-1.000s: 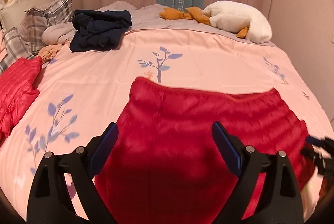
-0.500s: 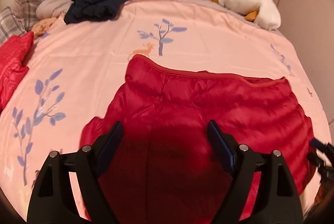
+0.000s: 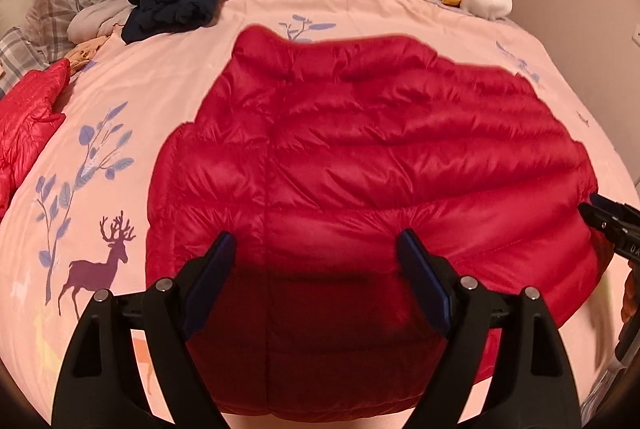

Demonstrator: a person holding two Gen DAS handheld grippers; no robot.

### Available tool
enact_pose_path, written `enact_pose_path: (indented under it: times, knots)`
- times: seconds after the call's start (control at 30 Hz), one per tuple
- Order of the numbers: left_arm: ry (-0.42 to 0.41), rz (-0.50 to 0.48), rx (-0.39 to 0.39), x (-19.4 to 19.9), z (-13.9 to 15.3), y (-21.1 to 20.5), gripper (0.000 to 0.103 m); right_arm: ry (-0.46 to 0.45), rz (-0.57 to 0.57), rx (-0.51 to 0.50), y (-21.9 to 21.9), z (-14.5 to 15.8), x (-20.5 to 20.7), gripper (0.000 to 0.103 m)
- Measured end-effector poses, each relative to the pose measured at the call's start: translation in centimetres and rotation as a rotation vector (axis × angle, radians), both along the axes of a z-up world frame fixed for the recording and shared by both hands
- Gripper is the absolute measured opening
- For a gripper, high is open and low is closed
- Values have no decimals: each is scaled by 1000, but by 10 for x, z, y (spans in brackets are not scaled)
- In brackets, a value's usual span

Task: Fold large clothes

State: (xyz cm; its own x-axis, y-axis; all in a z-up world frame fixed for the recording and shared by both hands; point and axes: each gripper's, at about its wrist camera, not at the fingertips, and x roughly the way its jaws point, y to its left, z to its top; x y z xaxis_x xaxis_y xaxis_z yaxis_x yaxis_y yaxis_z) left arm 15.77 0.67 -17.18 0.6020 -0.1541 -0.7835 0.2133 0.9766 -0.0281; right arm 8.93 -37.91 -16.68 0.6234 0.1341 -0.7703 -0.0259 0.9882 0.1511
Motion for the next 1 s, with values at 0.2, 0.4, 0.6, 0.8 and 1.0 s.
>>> enact_pose_path:
  times: [0.2,0.4,0.6,0.8,1.0]
  knots:
    - [-5,15,3,-14,11,5,84,-39,-9,19,-5,17,-14,73]
    - [-2,7,18,-32,2,4,85,-5,-25,13,-11,5,-18,73]
    - [11,9,25,-39,0,5,85,3,-29,17,-10,6,-20,74]
    - [7,0,23,-54,2,7,85,-48,-10,35,-9,18,-38,75]
    - [16,2,36,-52,-8,4,85,7,-22,10,-8,-3,-31,75]
